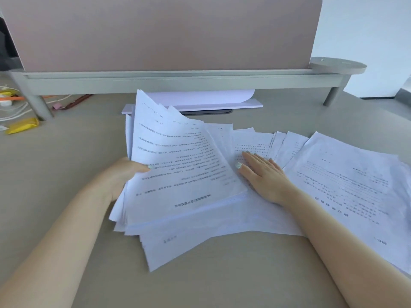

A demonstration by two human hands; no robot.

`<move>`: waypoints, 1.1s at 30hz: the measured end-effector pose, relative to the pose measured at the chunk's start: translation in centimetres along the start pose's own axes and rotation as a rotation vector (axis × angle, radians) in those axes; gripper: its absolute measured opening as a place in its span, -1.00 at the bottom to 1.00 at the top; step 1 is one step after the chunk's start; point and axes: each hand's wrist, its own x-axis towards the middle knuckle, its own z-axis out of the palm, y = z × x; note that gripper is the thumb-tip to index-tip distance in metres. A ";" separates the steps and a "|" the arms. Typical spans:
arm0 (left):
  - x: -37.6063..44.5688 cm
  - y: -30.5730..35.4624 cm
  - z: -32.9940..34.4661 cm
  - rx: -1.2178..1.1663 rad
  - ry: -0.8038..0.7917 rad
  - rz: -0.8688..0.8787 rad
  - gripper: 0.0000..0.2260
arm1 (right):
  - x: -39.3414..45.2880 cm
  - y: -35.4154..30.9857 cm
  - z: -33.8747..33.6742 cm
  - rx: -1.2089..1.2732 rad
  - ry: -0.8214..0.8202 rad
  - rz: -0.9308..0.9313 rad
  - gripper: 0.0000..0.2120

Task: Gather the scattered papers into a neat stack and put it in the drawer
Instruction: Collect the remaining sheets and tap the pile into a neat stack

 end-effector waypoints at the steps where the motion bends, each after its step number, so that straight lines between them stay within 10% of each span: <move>1: 0.0 -0.1 -0.8 0.002 0.019 -0.006 -0.62 | 0.0 0.3 -0.1 -0.026 -0.013 0.017 -0.42; 8: -1.4 0.2 -4.1 -0.117 -0.011 0.078 -0.83 | 0.4 0.9 -0.4 -0.121 -0.014 0.058 -0.43; 13: -2.5 2.5 -3.4 -0.198 -0.015 0.208 -0.81 | 0.8 -0.7 -2.6 0.818 0.057 0.106 -0.50; 19: -4.5 8.4 0.2 -0.087 -0.039 0.446 -0.78 | 2.1 -6.1 -10.6 1.181 0.150 -0.210 -0.49; 26: -4.5 14.5 0.0 -0.155 -0.016 0.632 -0.81 | 1.9 -8.8 -16.4 1.229 0.424 -0.408 -0.71; 33: -3.2 9.8 2.6 -0.195 0.027 0.558 -0.75 | 2.1 -7.6 -12.2 1.209 0.280 -0.313 -0.90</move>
